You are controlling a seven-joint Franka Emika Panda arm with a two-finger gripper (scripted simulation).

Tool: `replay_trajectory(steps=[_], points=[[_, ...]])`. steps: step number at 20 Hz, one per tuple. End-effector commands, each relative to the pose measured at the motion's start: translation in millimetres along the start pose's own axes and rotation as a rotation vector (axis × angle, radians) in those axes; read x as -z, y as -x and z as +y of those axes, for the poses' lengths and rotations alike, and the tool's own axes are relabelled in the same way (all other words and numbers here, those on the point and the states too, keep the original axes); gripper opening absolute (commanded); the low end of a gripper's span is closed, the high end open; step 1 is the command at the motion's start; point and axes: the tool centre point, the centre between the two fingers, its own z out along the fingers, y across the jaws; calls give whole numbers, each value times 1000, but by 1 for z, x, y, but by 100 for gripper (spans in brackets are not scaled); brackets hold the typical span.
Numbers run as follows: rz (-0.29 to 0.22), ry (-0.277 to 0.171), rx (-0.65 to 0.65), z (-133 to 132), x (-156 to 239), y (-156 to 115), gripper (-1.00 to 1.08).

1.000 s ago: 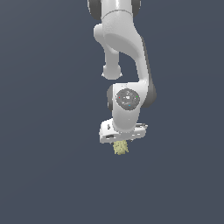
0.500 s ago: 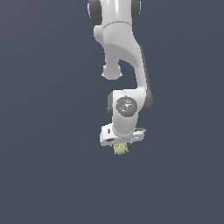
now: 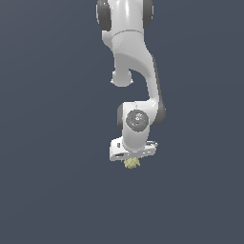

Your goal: Pick up the object and move it to a goal position.

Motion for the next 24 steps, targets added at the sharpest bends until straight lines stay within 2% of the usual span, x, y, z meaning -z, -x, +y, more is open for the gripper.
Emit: replay_trajectory(steps=[1,14,24], points=[[1,0,0,0,0,0,-100],[1,0,0,3,6,4,-100],[1,0,0,22,46,30,-100]])
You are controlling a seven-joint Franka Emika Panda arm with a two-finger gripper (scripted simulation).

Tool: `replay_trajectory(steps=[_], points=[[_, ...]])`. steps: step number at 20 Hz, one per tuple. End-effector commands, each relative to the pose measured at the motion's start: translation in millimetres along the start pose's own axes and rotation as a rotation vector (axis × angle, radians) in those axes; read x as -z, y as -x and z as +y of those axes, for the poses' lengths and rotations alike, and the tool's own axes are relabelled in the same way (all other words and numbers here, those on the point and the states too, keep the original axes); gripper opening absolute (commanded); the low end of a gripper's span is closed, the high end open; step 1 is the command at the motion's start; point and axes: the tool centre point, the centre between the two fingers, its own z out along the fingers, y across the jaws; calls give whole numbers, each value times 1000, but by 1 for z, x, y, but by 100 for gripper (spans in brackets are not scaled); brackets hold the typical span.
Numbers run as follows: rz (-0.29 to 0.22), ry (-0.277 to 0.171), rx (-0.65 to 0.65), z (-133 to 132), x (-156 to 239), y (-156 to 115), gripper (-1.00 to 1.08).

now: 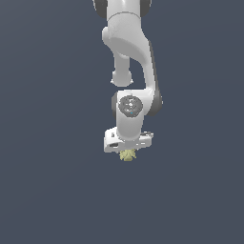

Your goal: Pick up the object and move it to a goal position.

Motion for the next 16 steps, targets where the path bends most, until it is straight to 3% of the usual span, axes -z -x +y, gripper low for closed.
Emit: replay_trajectory(steps=[1,16], points=[[1,1,0,7,15,9,-100],[1,0,-1,64,135,86,-100]])
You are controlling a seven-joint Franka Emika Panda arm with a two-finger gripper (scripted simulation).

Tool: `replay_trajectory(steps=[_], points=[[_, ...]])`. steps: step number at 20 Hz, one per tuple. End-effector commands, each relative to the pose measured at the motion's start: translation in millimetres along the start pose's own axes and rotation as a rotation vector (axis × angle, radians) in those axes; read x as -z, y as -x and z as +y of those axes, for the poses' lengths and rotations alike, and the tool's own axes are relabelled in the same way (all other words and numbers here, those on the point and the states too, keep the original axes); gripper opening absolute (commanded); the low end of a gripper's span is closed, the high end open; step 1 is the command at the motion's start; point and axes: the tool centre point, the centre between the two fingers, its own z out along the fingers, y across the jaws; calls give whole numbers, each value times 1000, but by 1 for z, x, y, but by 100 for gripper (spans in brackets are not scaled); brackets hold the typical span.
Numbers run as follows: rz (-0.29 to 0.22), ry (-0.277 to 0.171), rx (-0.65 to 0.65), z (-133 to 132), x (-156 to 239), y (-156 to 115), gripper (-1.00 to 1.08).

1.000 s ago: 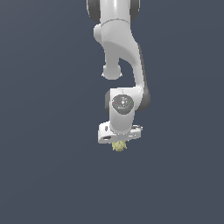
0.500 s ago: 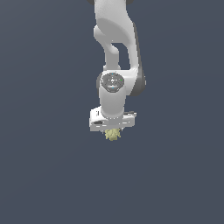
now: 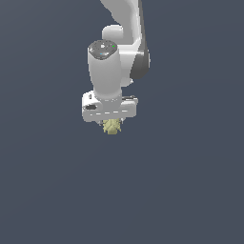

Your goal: Pick up the object and move it to a goal position.

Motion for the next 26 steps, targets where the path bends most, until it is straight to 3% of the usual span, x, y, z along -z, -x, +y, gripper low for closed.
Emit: replay_trajectory(steps=[1,17,26], points=[[0,0,0,10,22,14,-100],[2,-3,0,84,177,108,-100],[1,-1,0,115,240,143,-100]])
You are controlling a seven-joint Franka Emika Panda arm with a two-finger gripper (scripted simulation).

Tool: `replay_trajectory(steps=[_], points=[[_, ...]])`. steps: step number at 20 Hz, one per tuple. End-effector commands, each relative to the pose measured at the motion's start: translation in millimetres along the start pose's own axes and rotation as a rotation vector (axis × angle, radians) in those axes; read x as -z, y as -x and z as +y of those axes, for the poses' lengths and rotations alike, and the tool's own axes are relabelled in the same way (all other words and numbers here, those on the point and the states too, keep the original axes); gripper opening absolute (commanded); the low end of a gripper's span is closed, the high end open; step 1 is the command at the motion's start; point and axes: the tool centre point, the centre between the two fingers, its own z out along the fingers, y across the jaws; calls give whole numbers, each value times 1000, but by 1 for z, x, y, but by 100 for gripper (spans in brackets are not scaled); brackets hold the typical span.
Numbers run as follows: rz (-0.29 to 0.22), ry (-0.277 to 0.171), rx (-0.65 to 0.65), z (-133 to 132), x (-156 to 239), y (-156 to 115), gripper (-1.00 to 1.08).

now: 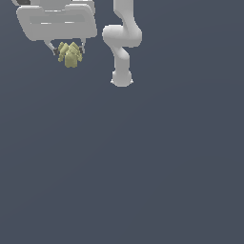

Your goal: Pick up the object and move it to a goal position.

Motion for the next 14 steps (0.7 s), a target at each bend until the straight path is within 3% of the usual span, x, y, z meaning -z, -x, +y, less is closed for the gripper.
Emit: replay_trajectory(steps=[1,14], points=[[-1,0,1,7,13,7,-100],[-2,1,1,16,29,14,-100]])
